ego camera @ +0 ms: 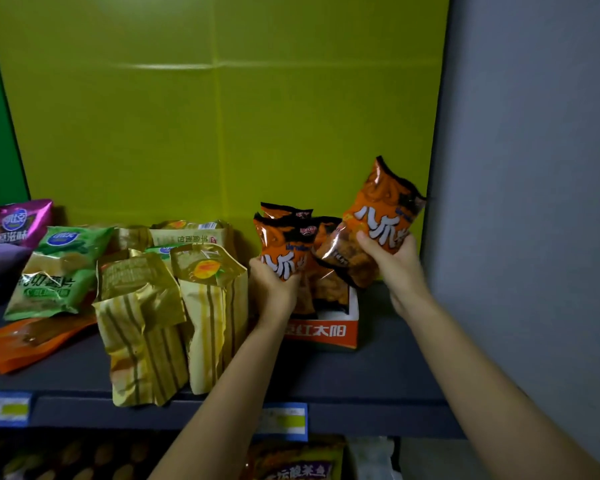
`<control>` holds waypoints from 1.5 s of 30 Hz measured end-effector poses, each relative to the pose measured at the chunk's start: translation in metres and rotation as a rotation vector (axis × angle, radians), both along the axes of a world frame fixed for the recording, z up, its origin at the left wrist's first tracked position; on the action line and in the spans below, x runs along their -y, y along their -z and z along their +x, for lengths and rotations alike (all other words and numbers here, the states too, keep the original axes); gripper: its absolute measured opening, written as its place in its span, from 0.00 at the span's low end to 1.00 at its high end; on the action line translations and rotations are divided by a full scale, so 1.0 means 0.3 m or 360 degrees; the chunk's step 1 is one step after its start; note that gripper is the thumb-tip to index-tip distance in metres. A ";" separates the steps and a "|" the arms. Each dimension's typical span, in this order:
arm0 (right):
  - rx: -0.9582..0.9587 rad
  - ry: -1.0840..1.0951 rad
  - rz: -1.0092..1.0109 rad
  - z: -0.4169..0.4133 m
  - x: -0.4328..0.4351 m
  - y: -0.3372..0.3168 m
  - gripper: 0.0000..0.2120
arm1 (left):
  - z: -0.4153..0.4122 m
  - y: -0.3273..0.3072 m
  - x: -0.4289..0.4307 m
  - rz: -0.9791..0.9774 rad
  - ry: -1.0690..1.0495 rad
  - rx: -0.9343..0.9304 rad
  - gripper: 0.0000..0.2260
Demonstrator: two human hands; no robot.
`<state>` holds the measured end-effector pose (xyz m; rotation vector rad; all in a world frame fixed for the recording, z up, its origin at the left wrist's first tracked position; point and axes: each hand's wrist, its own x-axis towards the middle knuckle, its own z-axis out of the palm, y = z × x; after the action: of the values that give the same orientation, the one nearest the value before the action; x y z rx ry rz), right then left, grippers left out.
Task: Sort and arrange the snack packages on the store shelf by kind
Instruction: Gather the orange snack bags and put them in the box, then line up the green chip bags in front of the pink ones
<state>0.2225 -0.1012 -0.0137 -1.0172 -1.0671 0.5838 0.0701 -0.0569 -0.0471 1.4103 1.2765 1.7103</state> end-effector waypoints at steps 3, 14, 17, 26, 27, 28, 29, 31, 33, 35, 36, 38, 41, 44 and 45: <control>-0.0014 -0.0096 -0.0100 -0.035 -0.023 0.014 0.33 | -0.006 -0.011 -0.014 -0.0153 -0.0015 -0.0033 0.28; 0.0645 0.0093 -0.0390 -0.088 -0.050 0.078 0.34 | -0.025 -0.002 -0.020 -0.0115 0.0007 0.0039 0.24; 0.1102 0.0416 -0.0503 -0.099 -0.046 0.096 0.35 | -0.023 -0.001 -0.015 -0.0128 0.0003 0.0023 0.23; 0.1348 0.0592 -0.0646 -0.127 -0.045 0.077 0.32 | -0.007 -0.010 0.005 -0.0129 -0.0151 -0.0377 0.22; 0.1334 0.0575 -0.0638 -0.127 -0.044 0.077 0.33 | -0.004 -0.010 0.017 -0.0131 -0.0153 -0.0466 0.24; 0.1309 0.0553 -0.0612 -0.125 -0.042 0.076 0.34 | -0.003 -0.009 0.033 -0.0121 -0.0135 -0.0543 0.26; 0.1281 0.0530 -0.0568 -0.124 -0.038 0.076 0.35 | -0.002 -0.007 0.053 -0.0082 -0.0100 -0.0606 0.28; 0.1250 0.0525 -0.0440 -0.122 -0.016 0.072 0.36 | -0.004 -0.003 0.099 0.0043 -0.0032 -0.0743 0.29; 0.1246 0.0588 -0.0282 -0.122 0.016 0.062 0.32 | -0.011 -0.001 0.160 0.0168 -0.0008 -0.0911 0.27; 0.1269 0.0650 -0.0118 -0.120 0.050 0.051 0.24 | -0.026 0.002 0.219 0.0359 -0.0028 -0.1008 0.22; 0.1294 0.0664 -0.0048 -0.121 0.065 0.045 0.21 | -0.038 0.001 0.248 0.0446 -0.0049 -0.1034 0.19; 0.1326 0.0650 0.0084 -0.133 0.097 0.035 0.15 | -0.069 -0.005 0.302 0.0531 -0.0068 -0.1088 0.16; 0.1297 0.0562 0.0269 -0.179 0.151 0.009 0.08 | -0.134 -0.031 0.373 0.0625 -0.0099 -0.1170 0.12; 0.1275 0.0428 0.0340 -0.237 0.201 -0.014 0.05 | -0.227 -0.069 0.451 0.0696 -0.0079 -0.1164 0.08; 0.1276 0.0401 0.0346 -0.258 0.214 -0.020 0.04 | -0.265 -0.081 0.476 0.0708 -0.0059 -0.1153 0.08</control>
<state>0.1451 -0.1654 -0.0078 -1.1957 -1.6214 -0.1806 -0.0094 -0.1997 -0.0227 2.4346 1.3070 1.6224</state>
